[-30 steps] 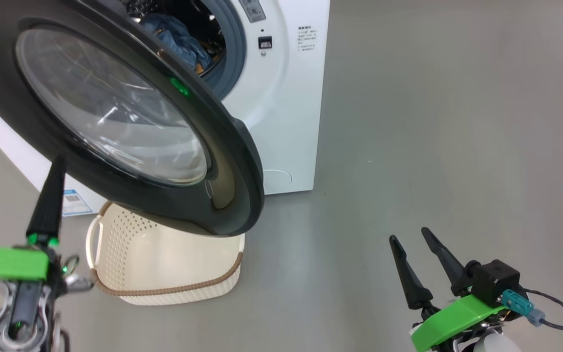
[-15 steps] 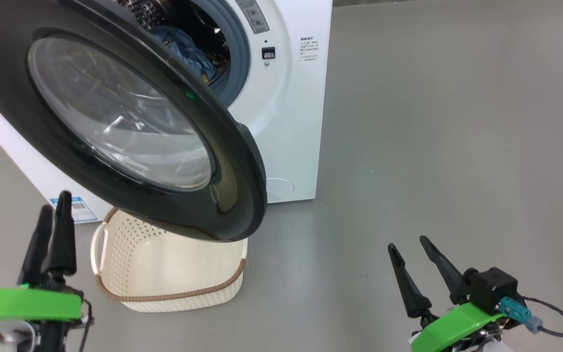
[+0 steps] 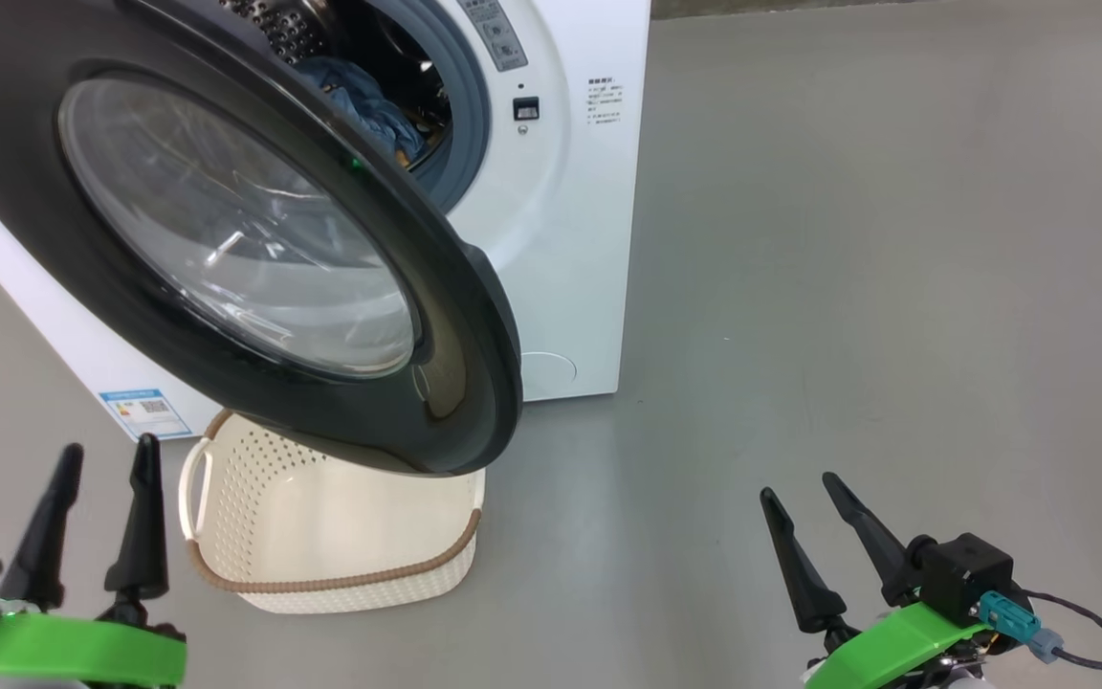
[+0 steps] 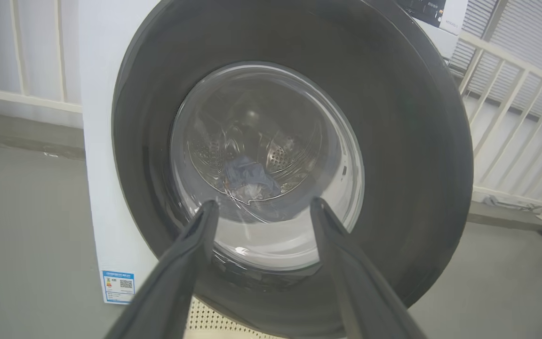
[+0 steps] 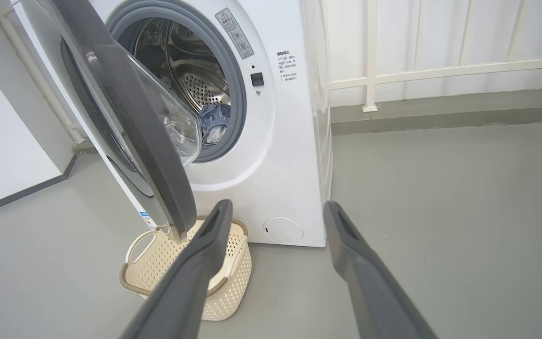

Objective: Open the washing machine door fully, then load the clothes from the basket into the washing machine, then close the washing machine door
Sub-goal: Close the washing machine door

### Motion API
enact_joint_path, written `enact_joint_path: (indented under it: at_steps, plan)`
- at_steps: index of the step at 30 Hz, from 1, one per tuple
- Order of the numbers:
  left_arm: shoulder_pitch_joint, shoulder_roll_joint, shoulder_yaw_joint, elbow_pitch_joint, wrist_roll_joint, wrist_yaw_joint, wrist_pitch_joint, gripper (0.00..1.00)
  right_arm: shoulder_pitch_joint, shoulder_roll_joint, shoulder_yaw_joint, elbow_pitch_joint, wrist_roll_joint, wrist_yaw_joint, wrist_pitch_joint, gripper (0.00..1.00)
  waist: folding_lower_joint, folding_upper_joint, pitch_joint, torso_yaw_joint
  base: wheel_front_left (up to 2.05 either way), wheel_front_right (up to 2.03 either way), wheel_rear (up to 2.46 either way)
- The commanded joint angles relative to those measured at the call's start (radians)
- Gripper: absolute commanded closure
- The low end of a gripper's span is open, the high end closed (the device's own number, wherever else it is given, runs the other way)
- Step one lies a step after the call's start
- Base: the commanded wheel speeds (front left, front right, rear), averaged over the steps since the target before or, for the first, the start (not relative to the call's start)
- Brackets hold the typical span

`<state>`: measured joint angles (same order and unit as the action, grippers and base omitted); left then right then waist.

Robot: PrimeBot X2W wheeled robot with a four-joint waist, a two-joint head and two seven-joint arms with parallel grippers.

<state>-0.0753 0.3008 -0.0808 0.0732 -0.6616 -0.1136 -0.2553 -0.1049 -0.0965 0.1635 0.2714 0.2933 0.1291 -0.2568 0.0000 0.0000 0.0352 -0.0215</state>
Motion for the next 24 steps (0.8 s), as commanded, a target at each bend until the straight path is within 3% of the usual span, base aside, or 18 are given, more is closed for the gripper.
enact_joint_path:
  at_steps: [1, 9, 24]
  plan:
    - [-0.015, 0.029, 0.050, -0.031, 0.064, 0.012, -0.006, 0.00, -0.006, -0.002, 0.024, -0.029, -0.006, 0.002, -0.005, 0.00, 0.0000, 0.0000, 0.002, 0.000, 0.00, 0.00, 0.00]
    - [0.054, -0.023, 0.096, -0.080, 0.281, 0.047, -0.006, 0.00, -0.007, -0.001, 0.023, -0.031, -0.005, 0.002, -0.005, 0.00, 0.0000, 0.0000, 0.010, -0.006, 0.00, 0.00, 0.00]
    - [0.201, -0.168, 0.202, -0.104, 0.464, 0.044, -0.006, 0.00, 0.003, -0.002, 0.017, -0.035, -0.008, 0.002, -0.005, 0.00, 0.0000, 0.0000, -0.004, -0.017, 0.00, 0.00, 0.00]
